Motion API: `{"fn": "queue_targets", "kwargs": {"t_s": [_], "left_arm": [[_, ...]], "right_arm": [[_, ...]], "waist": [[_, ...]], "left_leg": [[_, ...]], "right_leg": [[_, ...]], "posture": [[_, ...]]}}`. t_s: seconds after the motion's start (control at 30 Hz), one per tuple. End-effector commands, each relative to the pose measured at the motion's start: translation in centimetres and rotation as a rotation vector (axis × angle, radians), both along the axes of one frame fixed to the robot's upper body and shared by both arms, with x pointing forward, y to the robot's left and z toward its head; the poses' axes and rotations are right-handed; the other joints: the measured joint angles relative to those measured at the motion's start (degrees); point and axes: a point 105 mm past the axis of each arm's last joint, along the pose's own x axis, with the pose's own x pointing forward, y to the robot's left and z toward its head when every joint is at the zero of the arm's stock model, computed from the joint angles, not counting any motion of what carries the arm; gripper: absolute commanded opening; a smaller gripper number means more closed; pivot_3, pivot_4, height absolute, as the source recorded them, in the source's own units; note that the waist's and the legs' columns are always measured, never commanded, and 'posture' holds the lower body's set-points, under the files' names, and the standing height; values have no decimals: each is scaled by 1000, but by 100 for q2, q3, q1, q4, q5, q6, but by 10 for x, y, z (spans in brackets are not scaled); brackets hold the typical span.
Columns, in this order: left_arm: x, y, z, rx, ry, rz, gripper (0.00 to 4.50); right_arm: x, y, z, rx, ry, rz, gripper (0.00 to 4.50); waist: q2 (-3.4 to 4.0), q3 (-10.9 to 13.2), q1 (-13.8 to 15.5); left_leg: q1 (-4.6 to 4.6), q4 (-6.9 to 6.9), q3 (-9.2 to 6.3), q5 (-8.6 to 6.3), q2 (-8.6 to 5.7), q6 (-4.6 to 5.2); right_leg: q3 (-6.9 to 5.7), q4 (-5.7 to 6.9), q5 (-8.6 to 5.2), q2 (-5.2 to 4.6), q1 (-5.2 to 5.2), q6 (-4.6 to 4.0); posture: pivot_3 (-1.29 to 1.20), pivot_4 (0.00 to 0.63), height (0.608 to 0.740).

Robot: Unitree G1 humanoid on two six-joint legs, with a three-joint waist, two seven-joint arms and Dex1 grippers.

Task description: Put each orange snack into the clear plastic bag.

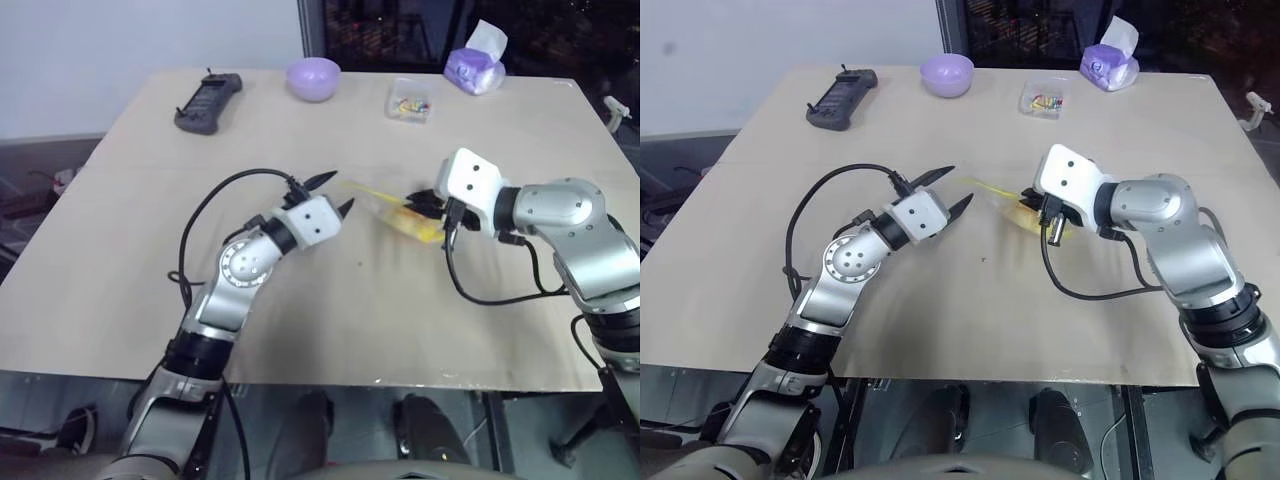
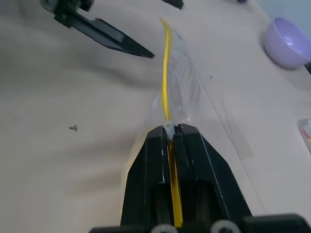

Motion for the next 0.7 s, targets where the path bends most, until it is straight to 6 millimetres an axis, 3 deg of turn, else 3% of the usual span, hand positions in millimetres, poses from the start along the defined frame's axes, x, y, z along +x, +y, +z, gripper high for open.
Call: {"fn": "queue_targets", "kwargs": {"t_s": [0.03, 0.33, 0.43, 0.5, 0.53, 0.6, 0.7], "left_arm": [[-6, -11, 11, 11, -44, -65, 2714], [-9, -16, 11, 21, -38, -103, 2714], [-10, -17, 11, 12, -32, -117, 1963], [-10, -17, 9, 13, -24, -121, 948], [-10, -17, 9, 14, -22, -120, 799], [-10, -16, 8, 16, -19, -117, 13], [-10, -16, 7, 19, -14, -113, 13]], "right_arm": [[-11, 5, 3, -15, -23, 48, 0], [-17, 9, -1, -15, -3, 59, 0], [-16, 8, -3, -18, -2, 54, 0], [-16, 8, -3, -21, -3, 52, 0], [-16, 8, -3, -22, -4, 51, 0], [-14, 7, -3, -25, -11, 45, 0], [-13, 6, -2, -33, -34, 40, 0]], "waist": [[0, 0, 1], [0, 0, -2], [0, 0, -1], [0, 0, -1], [0, 0, -1], [0, 0, -1], [0, 0, -1]], "left_leg": [[0, 0, 0, 0, 0, 0], [1, 0, 0, 0, 0, 0], [0, 0, 0, 0, 0, 0], [0, 0, 0, 0, 0, 0], [0, 0, 0, 0, 0, 0], [0, 0, 0, 0, 0, 0], [1, 0, 0, 0, 0, 0]], "right_leg": [[0, 0, 0, 0, 0, 0], [0, 1, 0, 1, 0, 0], [0, 0, 0, 0, 0, 0], [0, 0, 0, 1, 0, 0], [0, 0, 0, 1, 0, 0], [0, 1, 0, 1, 0, 0], [0, 1, 0, 1, 0, 0]], "posture": [[0, 150, 740], [0, 150, 740], [0, 150, 740], [0, 150, 740], [0, 150, 740], [0, 150, 740], [0, 150, 740]]}}
